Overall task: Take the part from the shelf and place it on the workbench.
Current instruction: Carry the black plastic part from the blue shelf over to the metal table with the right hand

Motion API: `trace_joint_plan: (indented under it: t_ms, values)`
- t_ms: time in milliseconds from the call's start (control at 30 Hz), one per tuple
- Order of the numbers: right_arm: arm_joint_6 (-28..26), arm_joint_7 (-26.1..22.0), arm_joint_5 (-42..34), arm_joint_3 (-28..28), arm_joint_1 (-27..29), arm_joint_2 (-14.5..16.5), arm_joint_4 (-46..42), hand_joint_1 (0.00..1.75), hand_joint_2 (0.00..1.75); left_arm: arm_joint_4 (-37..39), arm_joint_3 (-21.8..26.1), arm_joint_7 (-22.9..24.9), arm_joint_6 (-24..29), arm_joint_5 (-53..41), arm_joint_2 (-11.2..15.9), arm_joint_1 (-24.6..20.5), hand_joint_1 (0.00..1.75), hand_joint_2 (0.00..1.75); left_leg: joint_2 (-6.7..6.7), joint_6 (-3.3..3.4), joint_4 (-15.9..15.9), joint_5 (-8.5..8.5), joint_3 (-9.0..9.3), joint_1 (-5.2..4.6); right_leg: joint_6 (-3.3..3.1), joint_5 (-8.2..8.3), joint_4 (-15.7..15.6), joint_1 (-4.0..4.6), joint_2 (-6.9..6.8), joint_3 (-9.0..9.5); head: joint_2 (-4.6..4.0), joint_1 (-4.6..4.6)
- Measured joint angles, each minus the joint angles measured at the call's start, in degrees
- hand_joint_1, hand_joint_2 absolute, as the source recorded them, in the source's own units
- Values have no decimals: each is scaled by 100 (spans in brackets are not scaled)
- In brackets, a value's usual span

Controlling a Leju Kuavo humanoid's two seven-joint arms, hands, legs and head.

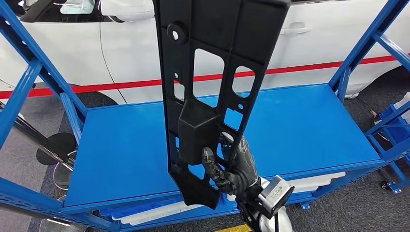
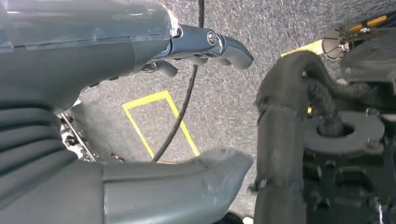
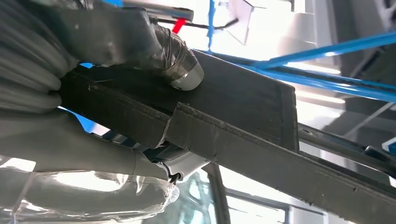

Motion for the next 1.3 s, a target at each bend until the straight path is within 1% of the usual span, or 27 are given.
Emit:
trace_joint_plan:
  t_ms: [100, 133, 167, 200, 267, 333, 433, 500, 533, 567, 633, 667, 700, 733, 767, 800, 867, 967, 1000, 1033, 1067, 1133, 1167, 1200, 1233, 1267, 1300]
  values:
    - [86, -28, -38, -86, 200, -19, 40, 175, 175, -112, -106, 23, 53, 70, -4, 75, 0, 175, 10, 51, -14, 35, -6, 9, 63, -549, 988, -32, 28, -457, 0, 1]
    - [111, -34, -51, -107, 271, -24, 61, 175, 175, -132, -127, 25, 64, 86, -4, 90, 0, 175, 10, 53, -6, 40, -13, 7, 81, -664, 1299, -44, 29, -607, 0, 1]
    - [135, -38, -62, -124, 328, -30, 83, 175, 175, -147, -145, 26, 78, 103, -4, 100, 0, 175, 9, 52, 5, 45, -18, 7, 93, -666, 1425, -55, 29, -668, 0, 1]
    - [156, -40, -68, -136, 371, -37, 103, 175, 175, -157, -162, 28, 90, 117, -4, 107, 0, 175, 5, 49, 17, 42, -21, 8, 100, -558, 1333, -69, 29, -624, 0, 1]
    - [196, -40, -76, -152, 416, -50, 132, 175, 175, -176, -202, 33, 113, 143, -4, 115, 0, 175, -6, 23, 55, 25, -27, 9, 103, -181, 635, -102, 30, -284, 0, 1]
    - [207, -38, -78, -160, 446, -58, 150, 175, 175, -197, -231, 40, 127, 153, -4, 126, 0, 175, -21, -35, 112, -1, -50, -11, 79, 53, 54, -102, 45, -14, 0, 1]
    - [211, -31, -70, -170, 488, -64, 167, 175, 175, -233, -250, 11, 184, 126, -5, 143, 0, 175, -36, -140, 143, 21, -87, -18, -27, 121, -41, -74, 59, -29, 0, -1]
    - [132, -27, 87, -173, 517, -59, 159, 175, 175, -78, -211, -373, 592, -273, 52, -151, 0, 175, -43, -209, 222, -65, -143, -11, -120, 193, -65, -85, 45, -88, 0, -2]
    - [32, -21, 251, -178, 555, -48, 139, 175, 175, 256, -148, -792, 1025, -718, 150, -615, 0, 175, -47, -245, 364, -208, -220, -12, -160, 245, -93, -98, 3, -128, 0, -3]
    - [-89, -7, 449, -186, 601, -33, 103, 175, 175, 911, -27, -1486, 1701, -1320, 326, -1311, 0, 175, -43, -279, 616, -421, -345, -7, -189, 296, -109, -92, -74, -178, 0, -3]
    - [-248, 33, 740, -214, 688, -6, 1, 175, 175, 2752, 297, -3522, 3335, -2378, 731, -2841, 0, 175, -17, -304, 1273, -845, -582, 22, -238, 389, -118, -32, -242, -319, 0, -3]
    - [-264, 49, 803, -229, 733, 4, -61, 175, 175, 3697, 464, -4701, 4094, -2702, 923, -3427, 0, 175, -3, -283, 1500, -961, -602, 24, -263, 434, -107, 12, -287, -392, 0, -2]
    - [-248, 53, 819, -257, 783, 16, -127, 175, 175, 4475, 596, -5746, 4573, -2860, 1063, -3840, 0, 175, 3, -238, 1515, -968, -491, 7, -288, 485, -98, 53, -278, -459, 0, -3]
    - [-220, 50, 816, -290, 838, 28, -192, 175, 175, 5086, 699, -6518, 4773, -2956, 1187, -4139, 0, 175, 0, -175, 1316, -884, -273, -29, -307, 541, -95, 88, -241, -515, 0, -3]
    - [-184, 40, 806, -334, 887, 40, -263, 175, 175, 5626, 796, -7033, 4725, -3044, 1297, -4376, 0, 175, -6, -87, 918, -746, 39, -81, -324, 606, -94, 117, -188, -567, 0, -3]
    - [-143, 27, 795, -380, 925, 53, -325, 175, 175, 6058, 878, -7220, 4539, -3122, 1387, -4577, 0, 175, -3, 13, 481, -653, 329, -125, -332, 672, -93, 143, -138, -609, 0, -2]
    - [-80, 8, 785, -447, 983, 73, -413, 175, 175, 6703, 1004, -6938, 4168, -3261, 1494, -4881, 0, 175, 26, 139, -83, -544, 646, -192, -306, 790, -105, 150, -68, -656, 0, 0]
    - [-36, -3, 785, -503, 1059, 97, -475, 175, 175, 7310, 1151, -6359, 4026, -3460, 1586, -5133, 0, 175, 62, 186, -201, -386, 606, -216, -192, 948, -182, 118, -45, -671, 0, 0]
    - [-27, -10, 785, -523, 1080, 97, -501, 175, 175, 7455, 1192, -6306, 4005, -3520, 1611, -5198, 0, 175, 65, 198, -248, -283, 561, -203, -154, 889, -163, 116, -30, -698, 0, 1]
    - [-19, -16, 785, -541, 1096, 96, -527, 175, 175, 7574, 1227, -6281, 3991, -3573, 1625, -5256, 0, 175, 68, 208, -295, -174, 495, -181, -117, 718, -51, 111, -10, -748, 0, 1]
    - [-14, -22, 785, -557, 1107, 96, -545, 175, 175, 7676, 1259, -6265, 3980, -3615, 1636, -5308, 0, 175, 72, 207, -323, -79, 420, -162, -80, 439, 181, 94, 11, -821, 0, 1]
    - [-13, -27, 785, -582, 1129, 96, -558, 175, 175, 7833, 1322, -6251, 3965, -3682, 1652, -5377, 0, 175, 77, 203, -312, 56, 243, -156, 0, -137, 897, 34, 35, -973, 0, 1]
    - [-12, -28, 785, -593, 1139, 96, -559, 175, 175, 7897, 1348, -6249, 3958, -3705, 1655, -5401, 0, 175, 83, 187, -286, 111, 151, -153, 37, -256, 1212, 3, 35, -1000, 0, 1]
    - [-11, -30, 785, -602, 1147, 96, -559, 175, 175, 7954, 1367, -6248, 3951, -3727, 1657, -5421, 0, 175, 89, 167, -246, 161, 54, -147, 69, -242, 1384, -25, 34, -957, 0, 1]
    - [-11, -34, 785, -607, 1151, 96, -561, 175, 175, 8001, 1381, -6248, 3947, -3746, 1660, -5440, 0, 175, 95, 144, -193, 201, -44, -137, 95, -127, 1353, -49, 33, -817, 0, 2]
    - [-10, -40, 785, -610, 1153, 96, -563, 175, 175, 8043, 1396, -6248, 3944, -3775, 1662, -5459, 0, 175, 99, 118, -128, 231, -143, -125, 112, 11, 1094, -70, 31, -558, 0, 1]
    - [-10, -50, 785, -610, 1152, 96, -568, 175, 175, 8074, 1415, -6248, 3944, -3808, 1664, -5477, 0, 175, 100, 91, -57, 252, -233, -117, 117, 54, 692, -83, 31, -247, 0, 1]
